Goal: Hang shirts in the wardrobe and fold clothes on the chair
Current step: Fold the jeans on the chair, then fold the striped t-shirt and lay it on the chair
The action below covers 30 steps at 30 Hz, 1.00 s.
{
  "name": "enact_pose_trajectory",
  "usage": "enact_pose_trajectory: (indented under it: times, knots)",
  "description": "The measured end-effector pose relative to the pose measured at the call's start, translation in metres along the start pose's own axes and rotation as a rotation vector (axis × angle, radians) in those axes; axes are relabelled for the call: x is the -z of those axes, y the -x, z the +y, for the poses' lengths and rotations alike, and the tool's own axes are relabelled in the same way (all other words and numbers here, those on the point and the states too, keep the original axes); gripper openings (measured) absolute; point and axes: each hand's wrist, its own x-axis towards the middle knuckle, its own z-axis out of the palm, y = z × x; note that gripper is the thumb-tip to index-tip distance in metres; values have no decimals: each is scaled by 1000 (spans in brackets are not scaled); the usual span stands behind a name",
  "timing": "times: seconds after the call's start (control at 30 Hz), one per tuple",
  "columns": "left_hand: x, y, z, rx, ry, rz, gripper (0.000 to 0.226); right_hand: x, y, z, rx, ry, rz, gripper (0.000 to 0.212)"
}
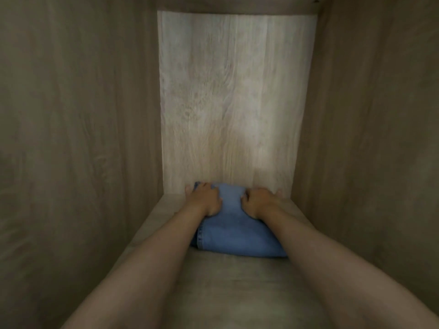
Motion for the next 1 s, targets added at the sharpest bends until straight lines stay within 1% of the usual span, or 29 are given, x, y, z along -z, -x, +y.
enact_pose_trajectory:
  times: [0.07,0.1,0.17,0.2,0.27,0.3,0.37,0.47,0.53,0.63,0.7,0.77,0.83,0.9,1.0]
  knots:
    - [9,19,10,-38,69,81,42,12,16,-5,-7,49,29,49]
    - [13,31,14,-49,114,91,40,18,25,-7,-7,29,18,48]
    - [15,54,17,-49,147,83,39,22,42,-9,-23,-18,-29,50]
    - [14,64,17,-45,124,69,41,23,51,-10,-37,-14,-57,52]
    - [7,80,13,-17,38,16,51,22,71,-14,-80,29,-86,59]
    - [2,87,11,7,20,-1,57,20,81,-17,-103,38,-78,61]
    - [-8,98,9,35,40,33,62,16,101,-20,-117,21,-44,62]
    - [-17,108,13,37,53,117,62,8,120,-14,-65,-45,27,59]
    - [-14,116,17,52,99,97,61,6,124,-8,-3,-87,96,54]
    - [-7,134,20,49,164,62,59,9,142,-9,-17,-296,178,38]
    - [-5,157,23,32,197,89,55,13,167,-16,-29,-382,226,33]
    - [0,190,25,32,314,131,42,20,203,-27,-5,-439,222,28]
    - [8,238,30,26,435,184,33,26,241,-37,35,-567,212,24]
    - [15,297,31,5,518,298,35,30,286,-51,80,-719,219,27]
    - [24,401,25,-11,631,498,36,28,374,-82,126,-901,226,49]
